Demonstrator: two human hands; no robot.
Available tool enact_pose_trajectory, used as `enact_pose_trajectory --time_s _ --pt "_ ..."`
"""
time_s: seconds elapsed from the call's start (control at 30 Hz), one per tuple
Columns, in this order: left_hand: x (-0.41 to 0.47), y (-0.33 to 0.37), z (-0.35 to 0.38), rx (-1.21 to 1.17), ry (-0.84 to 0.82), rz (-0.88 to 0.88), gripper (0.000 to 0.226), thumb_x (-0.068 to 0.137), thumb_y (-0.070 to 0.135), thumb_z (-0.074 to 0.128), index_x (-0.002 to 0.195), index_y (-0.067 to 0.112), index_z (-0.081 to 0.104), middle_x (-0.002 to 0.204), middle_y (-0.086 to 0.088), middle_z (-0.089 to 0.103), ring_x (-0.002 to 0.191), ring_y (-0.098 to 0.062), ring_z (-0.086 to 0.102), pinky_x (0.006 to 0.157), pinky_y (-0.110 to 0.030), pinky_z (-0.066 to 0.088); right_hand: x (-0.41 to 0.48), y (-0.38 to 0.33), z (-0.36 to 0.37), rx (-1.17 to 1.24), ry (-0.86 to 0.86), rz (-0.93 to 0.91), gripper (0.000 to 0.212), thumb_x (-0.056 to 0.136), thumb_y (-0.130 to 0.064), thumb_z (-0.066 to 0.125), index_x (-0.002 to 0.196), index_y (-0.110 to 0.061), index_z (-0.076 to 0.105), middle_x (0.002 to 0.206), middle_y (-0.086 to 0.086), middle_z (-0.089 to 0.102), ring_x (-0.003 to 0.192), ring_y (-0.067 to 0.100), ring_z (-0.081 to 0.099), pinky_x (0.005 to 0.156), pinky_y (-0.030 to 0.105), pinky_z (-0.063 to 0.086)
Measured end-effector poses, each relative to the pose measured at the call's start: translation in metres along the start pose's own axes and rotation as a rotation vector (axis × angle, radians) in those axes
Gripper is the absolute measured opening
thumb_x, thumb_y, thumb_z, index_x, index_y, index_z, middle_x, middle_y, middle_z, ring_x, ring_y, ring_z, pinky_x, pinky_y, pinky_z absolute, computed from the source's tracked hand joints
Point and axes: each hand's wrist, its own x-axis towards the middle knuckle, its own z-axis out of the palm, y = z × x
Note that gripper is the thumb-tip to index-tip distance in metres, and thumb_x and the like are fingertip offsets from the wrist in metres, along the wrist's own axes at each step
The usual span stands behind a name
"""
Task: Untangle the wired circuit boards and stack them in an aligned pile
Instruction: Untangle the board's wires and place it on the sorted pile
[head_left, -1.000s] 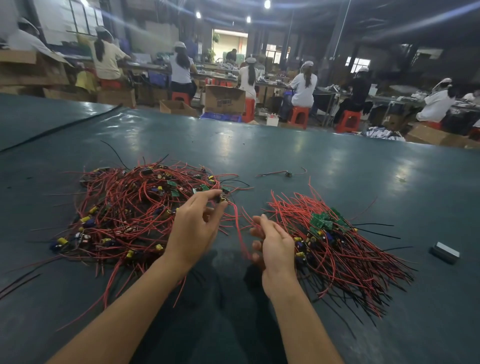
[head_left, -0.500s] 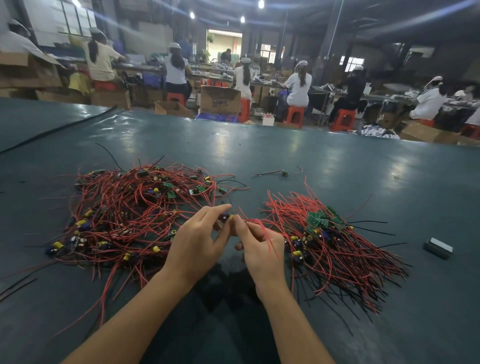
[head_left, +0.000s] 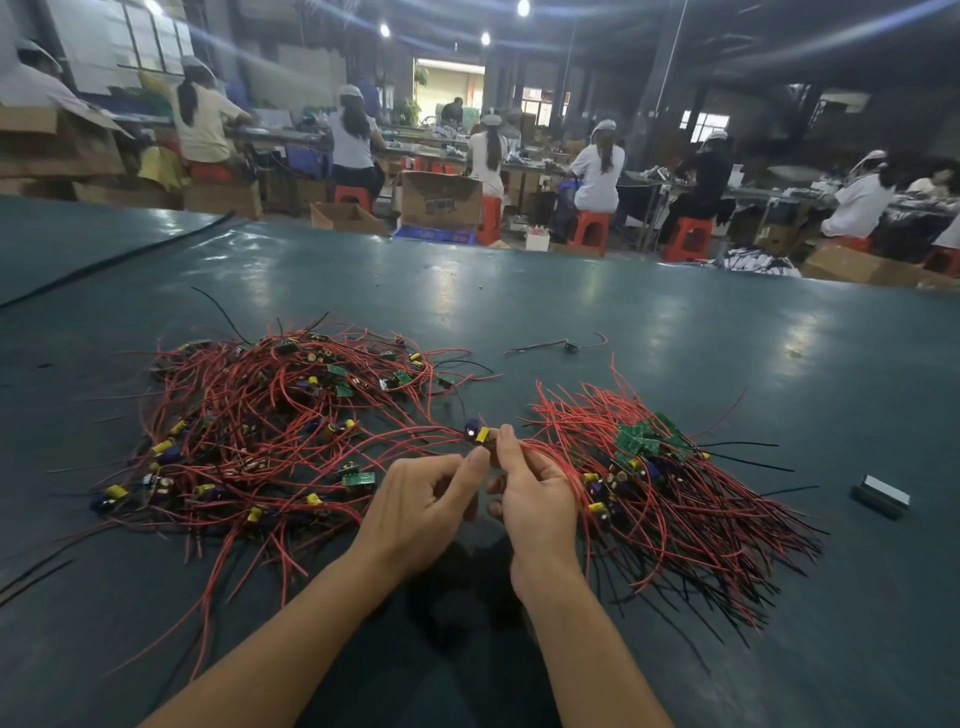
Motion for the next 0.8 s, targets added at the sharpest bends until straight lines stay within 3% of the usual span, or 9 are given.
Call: enact_pose_trajectory --time_s 0.1,0.17,0.3,0.47,0.57,0.6,0.67,0.8 --pt "0.003 0.000 -0.001 -0.221 0.044 -0.176 0.064 0.092 0.066 0.043 0.058 0.018 0.067 0.058 -0.009 0.067 0.052 -0.022 0.063 0.054 -0.036 0.054 -0.004 0.001 0.005 0.011 -0.076 -0.026 0.030 0.094 -0.037 0.063 0.069 -0.035 0.078 0.064 -0.011 0.070 0.054 0.001 0.061 0.051 0.016 0.047" --pt "0.006 0.001 -0.002 -0.352 0.054 -0.265 0.048 0.091 0.056 0.049 0.064 0.024 0.074 0.061 -0.005 0.070 0.057 -0.018 0.068 0.056 -0.024 0.055 -0.006 0.002 0.007 0.017 -0.115 -0.055 0.031 0.096 -0.035 0.061 0.070 -0.037 0.079 0.074 -0.008 0.076 0.067 0.005 0.071 0.056 0.015 0.052" --pt "0.007 -0.001 -0.001 -0.472 0.082 -0.314 0.051 0.096 0.034 0.054 0.046 0.026 0.064 0.047 0.007 0.060 0.043 -0.003 0.057 0.047 -0.011 0.044 -0.007 0.004 0.009 -0.034 -0.127 -0.059 0.030 0.096 -0.037 0.061 0.071 -0.038 0.079 0.080 -0.007 0.077 0.084 0.012 0.073 0.082 0.032 0.057" --pt "0.008 -0.002 0.000 -0.502 0.079 -0.315 0.056 0.097 0.026 0.055 0.042 0.024 0.060 0.041 0.009 0.052 0.038 -0.001 0.049 0.044 -0.011 0.039 -0.007 0.003 0.010 -0.026 -0.147 -0.034 0.028 0.094 -0.033 0.064 0.071 -0.037 0.079 0.083 -0.003 0.077 0.089 0.017 0.073 0.091 0.040 0.057" --pt "0.009 -0.002 0.000 -0.458 0.129 -0.278 0.048 0.097 0.022 0.057 0.050 0.013 0.063 0.040 0.006 0.046 0.037 -0.006 0.042 0.044 -0.015 0.037 -0.005 0.001 0.010 0.021 -0.119 0.028 0.028 0.093 -0.033 0.065 0.070 -0.028 0.080 0.078 0.007 0.071 0.078 0.031 0.063 0.074 0.037 0.054" --pt "0.010 -0.001 -0.001 -0.453 0.134 -0.276 0.045 0.097 0.021 0.057 0.054 0.007 0.065 0.039 0.004 0.044 0.037 -0.009 0.039 0.043 -0.017 0.036 -0.003 0.000 0.009 0.049 -0.099 0.046 0.028 0.093 -0.032 0.066 0.070 -0.025 0.080 0.078 0.007 0.068 0.075 0.028 0.058 0.067 0.034 0.049" --pt "0.012 -0.001 -0.001 -0.456 0.144 -0.271 0.052 0.097 0.018 0.056 0.045 0.017 0.059 0.037 0.004 0.040 0.035 -0.010 0.036 0.042 -0.019 0.034 0.004 -0.003 0.004 0.089 -0.049 0.066 0.028 0.093 -0.030 0.066 0.070 -0.023 0.080 0.074 0.000 0.066 0.067 0.019 0.055 0.057 0.027 0.045" --pt "0.013 0.000 0.000 -0.481 0.161 -0.267 0.061 0.097 0.013 0.055 0.037 0.020 0.043 0.037 0.004 0.037 0.034 -0.011 0.033 0.039 -0.019 0.031 0.010 -0.006 -0.005 0.104 0.009 0.072 0.030 0.091 -0.030 0.069 0.063 -0.026 0.079 0.056 -0.014 0.060 0.045 0.000 0.047 0.041 0.017 0.039"
